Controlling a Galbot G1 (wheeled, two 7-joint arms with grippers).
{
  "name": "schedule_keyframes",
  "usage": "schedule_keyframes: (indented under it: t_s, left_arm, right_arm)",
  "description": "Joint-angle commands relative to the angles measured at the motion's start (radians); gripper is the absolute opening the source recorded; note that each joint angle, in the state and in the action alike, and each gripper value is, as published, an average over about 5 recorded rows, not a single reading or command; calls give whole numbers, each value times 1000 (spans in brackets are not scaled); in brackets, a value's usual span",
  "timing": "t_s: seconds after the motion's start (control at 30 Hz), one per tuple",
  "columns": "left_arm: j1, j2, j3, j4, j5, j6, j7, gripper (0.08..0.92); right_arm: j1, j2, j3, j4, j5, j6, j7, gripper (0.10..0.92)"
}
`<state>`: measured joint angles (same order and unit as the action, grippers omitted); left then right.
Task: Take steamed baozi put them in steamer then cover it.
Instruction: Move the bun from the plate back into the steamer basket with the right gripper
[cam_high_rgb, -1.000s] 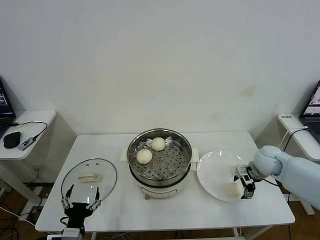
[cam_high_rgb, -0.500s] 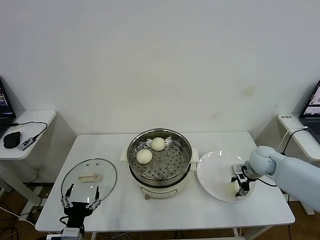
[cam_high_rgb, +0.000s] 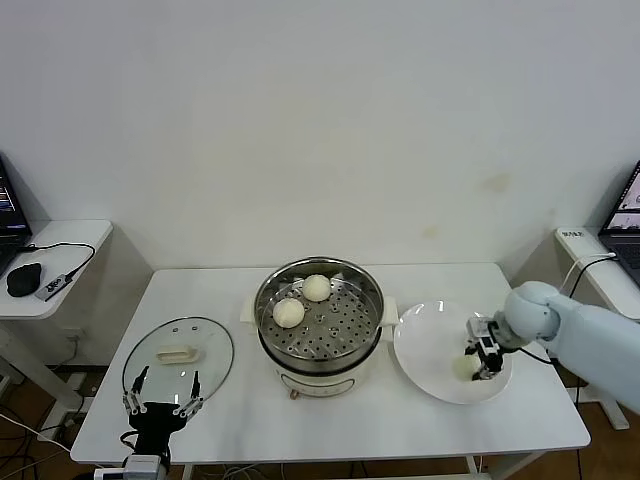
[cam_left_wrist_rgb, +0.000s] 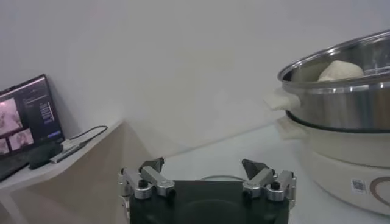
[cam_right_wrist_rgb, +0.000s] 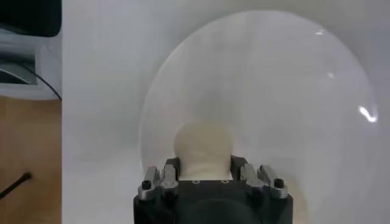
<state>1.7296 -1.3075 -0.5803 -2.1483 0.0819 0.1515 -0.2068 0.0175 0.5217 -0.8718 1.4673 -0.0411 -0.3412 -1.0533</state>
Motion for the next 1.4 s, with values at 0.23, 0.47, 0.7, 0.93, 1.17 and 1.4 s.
schedule_keyframes:
  t_s: [0.23,0.47,0.7,0.93,1.17,1.4]
  left_arm:
    - [3,10,6,-19,0,0,0,823]
    - [3,11,9,-21,1,0,1,823]
    - [6,9,-5,-19,-1,-1,0,823]
    - [9,6,-28,-24,-6,-1,0,823]
    - [10,2,-42,-29,-10,0,1,823]
    - [13,-4,-45,-22,-12,-1,0,823]
  right_arm:
    - [530,50,-193,39,200,-22,1,534]
    - [701,193,-308,99,296,-51,37,535]
    - [696,336,-355,176,410,-20,114,540]
    - [634,461,-424,143,421,98,167,537]
    - [534,566,-458,46,263,276,182,534]
    - [483,610,-473,6,131,393,144,540]
